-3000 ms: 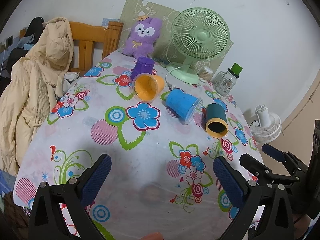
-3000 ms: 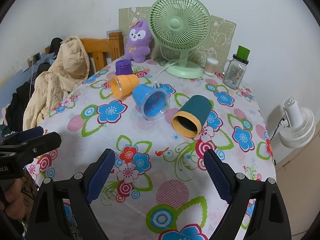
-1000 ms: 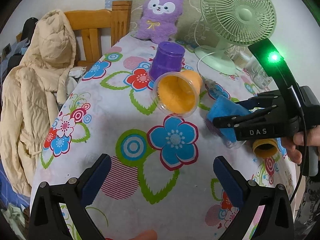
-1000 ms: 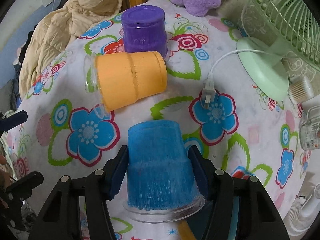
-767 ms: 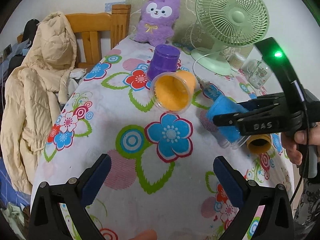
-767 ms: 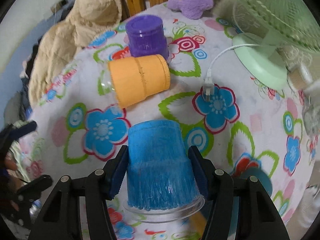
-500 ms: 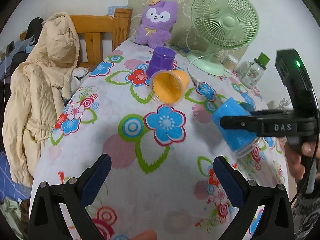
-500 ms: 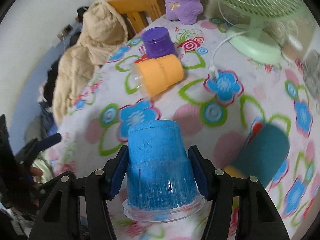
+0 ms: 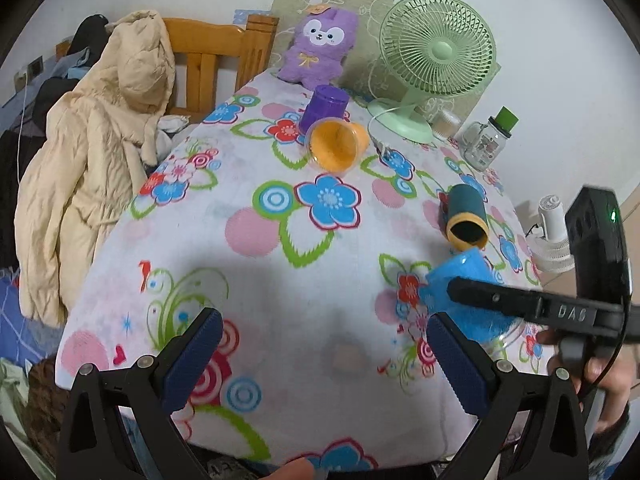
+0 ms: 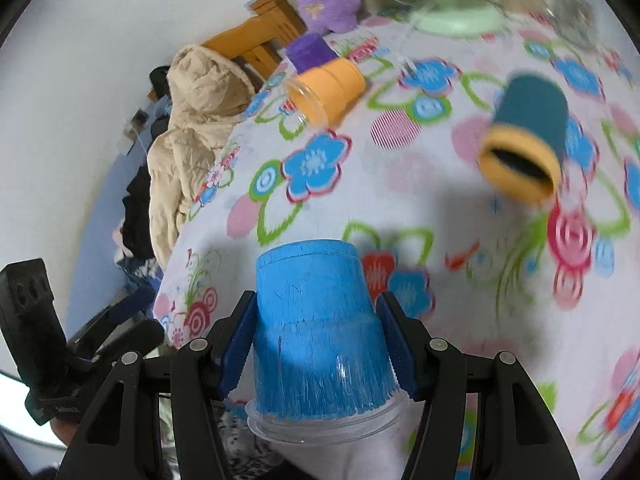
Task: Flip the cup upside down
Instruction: 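Lift the blue cup with the right gripper and rotate it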
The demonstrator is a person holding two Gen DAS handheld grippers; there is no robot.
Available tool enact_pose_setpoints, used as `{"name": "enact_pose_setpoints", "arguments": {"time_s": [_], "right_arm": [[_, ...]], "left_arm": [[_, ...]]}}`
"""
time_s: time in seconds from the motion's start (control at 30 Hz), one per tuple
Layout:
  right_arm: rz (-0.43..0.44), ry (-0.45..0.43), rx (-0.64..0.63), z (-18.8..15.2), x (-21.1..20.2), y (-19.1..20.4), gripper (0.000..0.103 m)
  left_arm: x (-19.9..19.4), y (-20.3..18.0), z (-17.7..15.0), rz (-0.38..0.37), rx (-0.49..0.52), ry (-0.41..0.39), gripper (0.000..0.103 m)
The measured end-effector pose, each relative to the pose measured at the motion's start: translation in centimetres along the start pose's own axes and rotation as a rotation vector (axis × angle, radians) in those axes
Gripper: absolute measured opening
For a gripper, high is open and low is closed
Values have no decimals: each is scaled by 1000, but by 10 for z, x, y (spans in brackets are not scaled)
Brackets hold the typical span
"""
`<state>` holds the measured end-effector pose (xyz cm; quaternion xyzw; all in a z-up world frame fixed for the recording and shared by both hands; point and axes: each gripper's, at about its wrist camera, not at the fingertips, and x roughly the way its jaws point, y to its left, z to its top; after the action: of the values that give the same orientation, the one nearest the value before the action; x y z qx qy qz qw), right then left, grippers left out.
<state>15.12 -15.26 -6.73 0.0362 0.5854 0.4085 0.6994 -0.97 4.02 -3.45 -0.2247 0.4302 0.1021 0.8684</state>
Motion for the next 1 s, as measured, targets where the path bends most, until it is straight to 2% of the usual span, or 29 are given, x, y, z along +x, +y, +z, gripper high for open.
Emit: {"name": "enact_pose_setpoints", "arguments": {"time_s": [0.2,0.3,0.4,0.53,0.77,1.0], "right_arm": [[50,-61,113,-35,-8,-3,63],[22,-62,141,-44,-3,0,65],[-43,-49,179,-46,4,-4,66],[-65,-79,184,-46,-1,-11,72],[-67,-115,167,-47,-17,-17,73],[-105,-143,124,-47,-34,-23,73]], "left_arm": [[-8,-3,-14,-12,-3,2,103],[-8,-4,-18,-14,-5,8,103],[-9,-8,-21,-14,0,10,103],[-10,-12,-24,-11,7,10,103],[-6,-18,-24,-22,7,24,103],[5,-36,-21,-30,28,48,103]]}}
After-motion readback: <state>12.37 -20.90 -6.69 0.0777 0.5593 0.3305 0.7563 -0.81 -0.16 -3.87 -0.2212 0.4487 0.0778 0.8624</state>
